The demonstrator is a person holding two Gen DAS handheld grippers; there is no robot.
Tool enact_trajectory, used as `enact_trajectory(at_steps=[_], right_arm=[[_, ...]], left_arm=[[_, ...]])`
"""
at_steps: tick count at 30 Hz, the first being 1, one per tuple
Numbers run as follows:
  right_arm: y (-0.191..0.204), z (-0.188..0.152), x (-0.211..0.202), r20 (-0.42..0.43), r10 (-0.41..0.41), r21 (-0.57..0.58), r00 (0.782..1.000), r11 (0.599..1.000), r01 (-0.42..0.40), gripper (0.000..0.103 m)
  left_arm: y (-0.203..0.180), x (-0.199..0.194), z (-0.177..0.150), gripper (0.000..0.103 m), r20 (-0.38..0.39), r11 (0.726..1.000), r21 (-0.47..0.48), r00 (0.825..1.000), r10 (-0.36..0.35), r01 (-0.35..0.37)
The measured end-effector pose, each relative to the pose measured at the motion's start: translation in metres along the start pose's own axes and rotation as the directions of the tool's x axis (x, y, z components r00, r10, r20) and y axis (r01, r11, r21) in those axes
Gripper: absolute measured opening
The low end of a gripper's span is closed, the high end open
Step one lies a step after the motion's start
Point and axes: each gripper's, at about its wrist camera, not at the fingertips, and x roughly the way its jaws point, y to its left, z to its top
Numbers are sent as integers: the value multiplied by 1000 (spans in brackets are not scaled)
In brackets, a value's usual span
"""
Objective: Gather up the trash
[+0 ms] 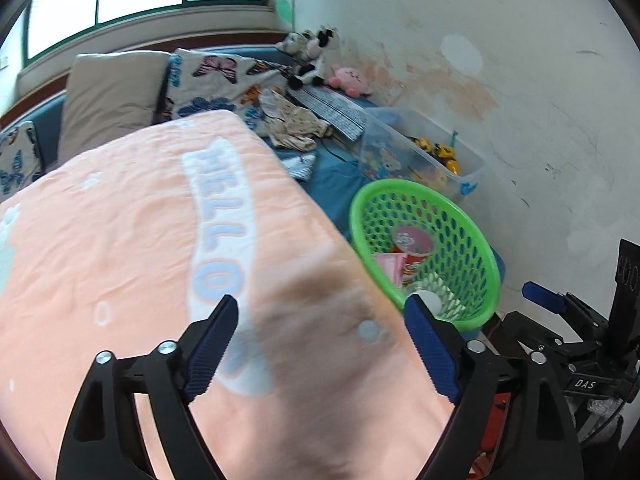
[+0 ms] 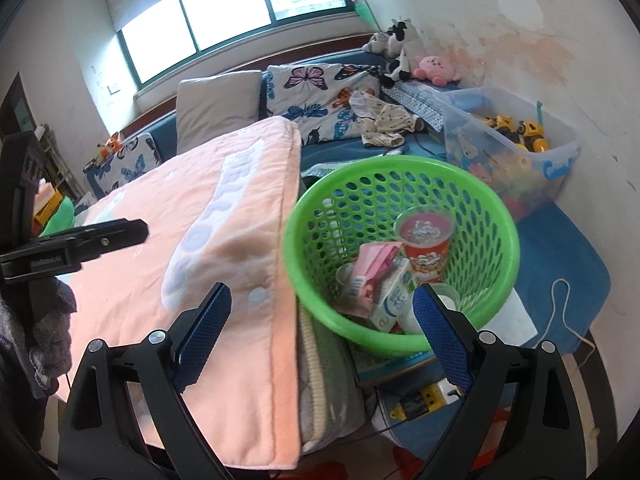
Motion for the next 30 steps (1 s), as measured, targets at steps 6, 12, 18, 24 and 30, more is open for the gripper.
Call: enact_trajectory(at_steps=[6,12,18,24,30], right_arm=[[21,-6,-1,2,13,-20,1000,1000,-13,92],[38,-10,-4,4,23,-39,1000,999,-22,92],[54,-17,-8,10,27,-61,1000,998,-26,92],[64,-24,-14,13,39,-62,999,997,-38,92],[76,-30,-14,11,50,-73,999,996,-49,92]], left_arm=[[17,-27,-16,93,45,996,-6,995,90,-90],[35,-53,-29,96,87,985,-33,981,174,-172],[53,-71,-49,96,98,973,-81,970,224,-217],[66,-89,-69,96,110,956,-124,954,280,-266],[76,-102,-86,96,118,939,-167,940,321,-299]])
